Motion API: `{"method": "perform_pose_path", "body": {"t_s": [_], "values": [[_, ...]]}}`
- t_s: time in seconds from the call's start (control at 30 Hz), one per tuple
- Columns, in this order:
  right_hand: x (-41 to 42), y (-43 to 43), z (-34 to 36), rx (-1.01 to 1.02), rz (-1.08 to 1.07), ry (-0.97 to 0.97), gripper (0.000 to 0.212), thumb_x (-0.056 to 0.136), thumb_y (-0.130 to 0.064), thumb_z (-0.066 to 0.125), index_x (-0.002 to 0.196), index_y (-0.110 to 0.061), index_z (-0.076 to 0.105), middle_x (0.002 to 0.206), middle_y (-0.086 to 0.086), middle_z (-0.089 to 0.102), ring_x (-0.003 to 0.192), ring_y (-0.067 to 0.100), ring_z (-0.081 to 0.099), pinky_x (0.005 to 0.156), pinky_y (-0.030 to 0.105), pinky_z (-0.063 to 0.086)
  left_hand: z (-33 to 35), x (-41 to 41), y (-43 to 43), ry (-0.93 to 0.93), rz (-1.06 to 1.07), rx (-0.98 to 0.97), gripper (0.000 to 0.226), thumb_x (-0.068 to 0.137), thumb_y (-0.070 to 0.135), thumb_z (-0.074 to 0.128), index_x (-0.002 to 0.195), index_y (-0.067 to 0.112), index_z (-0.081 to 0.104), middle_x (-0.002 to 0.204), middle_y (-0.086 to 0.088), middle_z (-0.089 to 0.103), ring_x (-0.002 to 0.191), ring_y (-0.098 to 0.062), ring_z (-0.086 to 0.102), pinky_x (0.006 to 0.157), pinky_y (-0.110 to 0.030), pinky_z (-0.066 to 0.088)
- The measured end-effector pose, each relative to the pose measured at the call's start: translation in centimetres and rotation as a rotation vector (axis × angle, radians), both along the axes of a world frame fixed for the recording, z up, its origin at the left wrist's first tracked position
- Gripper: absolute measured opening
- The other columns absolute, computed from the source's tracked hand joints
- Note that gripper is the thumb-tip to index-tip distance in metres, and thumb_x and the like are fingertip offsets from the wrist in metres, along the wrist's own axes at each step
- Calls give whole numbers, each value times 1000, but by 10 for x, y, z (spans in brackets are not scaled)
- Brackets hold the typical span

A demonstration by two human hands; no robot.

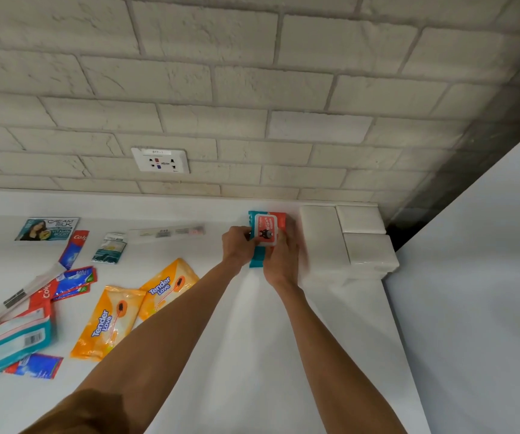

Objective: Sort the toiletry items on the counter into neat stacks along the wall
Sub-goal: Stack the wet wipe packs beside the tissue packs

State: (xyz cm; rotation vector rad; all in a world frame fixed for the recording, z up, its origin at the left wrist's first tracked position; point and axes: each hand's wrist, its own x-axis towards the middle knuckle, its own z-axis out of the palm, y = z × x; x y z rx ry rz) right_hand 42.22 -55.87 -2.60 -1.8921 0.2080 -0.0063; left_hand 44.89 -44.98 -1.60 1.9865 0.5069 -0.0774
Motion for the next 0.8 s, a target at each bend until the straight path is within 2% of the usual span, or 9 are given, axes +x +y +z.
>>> {"method": "perform_pose_path", "body": {"t_s": [0.07,0.17,0.2,0.3,0.37,0.5,0.57,0.67,0.8], "values": [[4,-7,-9,-123,43,11,60,102,-62,48,156,-39,39,156,2,50,140,25,54,115,49,46,-1,1,0,1,-13,7,30,97,30,70,120,11,72,112,-5,73,89,-15,69,94,-34,60],[10,-9,-27,-18,7,-2,74,91,-88,39,153,-49,41,145,-5,60,128,22,65,105,53,54,-2,-3,-1,-17,-23,21,29,100,29,66,123,11,70,115,-5,73,90,-14,68,89,-28,57],[6,-10,-20,-64,52,-22,72,93,-84,42,155,-47,40,149,-4,57,132,22,62,109,53,51,-3,-5,-2,-30,-27,38,28,102,28,63,125,12,70,117,-6,73,91,-15,69,86,-26,56],[-8,-12,7,-408,115,-4,60,107,-39,52,162,-25,33,162,5,42,147,26,42,122,42,34,-1,-14,-3,-91,-52,93,32,105,21,56,134,10,63,126,-8,70,104,-23,71,89,-28,56],[-9,-16,4,-508,111,-38,60,107,-32,51,162,-21,32,163,7,39,149,28,38,122,43,31,-1,-21,-5,-139,-80,123,36,106,15,53,141,11,58,131,-9,68,112,-26,69,92,-29,56],[1,-13,-18,-90,93,-116,55,105,-68,39,156,-49,36,150,-5,56,136,20,59,113,51,48,-7,-29,-6,-167,-124,188,38,108,16,50,145,16,56,135,-8,66,116,-26,68,92,-29,56],[8,-11,-29,9,67,-91,55,104,-73,35,155,-52,37,146,-7,59,132,20,62,110,52,51,-9,-31,-6,-152,-126,186,39,108,18,50,147,18,54,136,-8,66,117,-26,68,93,-31,57],[9,-12,-29,-77,128,-41,52,107,-64,38,155,-46,41,151,-3,56,137,22,57,115,52,46,-10,-33,-8,-143,-138,218,42,108,18,48,150,19,50,137,-7,66,115,-26,69,94,-34,57],[16,-13,-43,-261,102,-170,48,99,-82,24,142,-68,40,138,-16,62,125,13,65,107,46,55,-14,-35,-10,-135,-144,232,44,108,15,46,152,18,47,138,-8,65,114,-27,69,95,-36,57]]}}
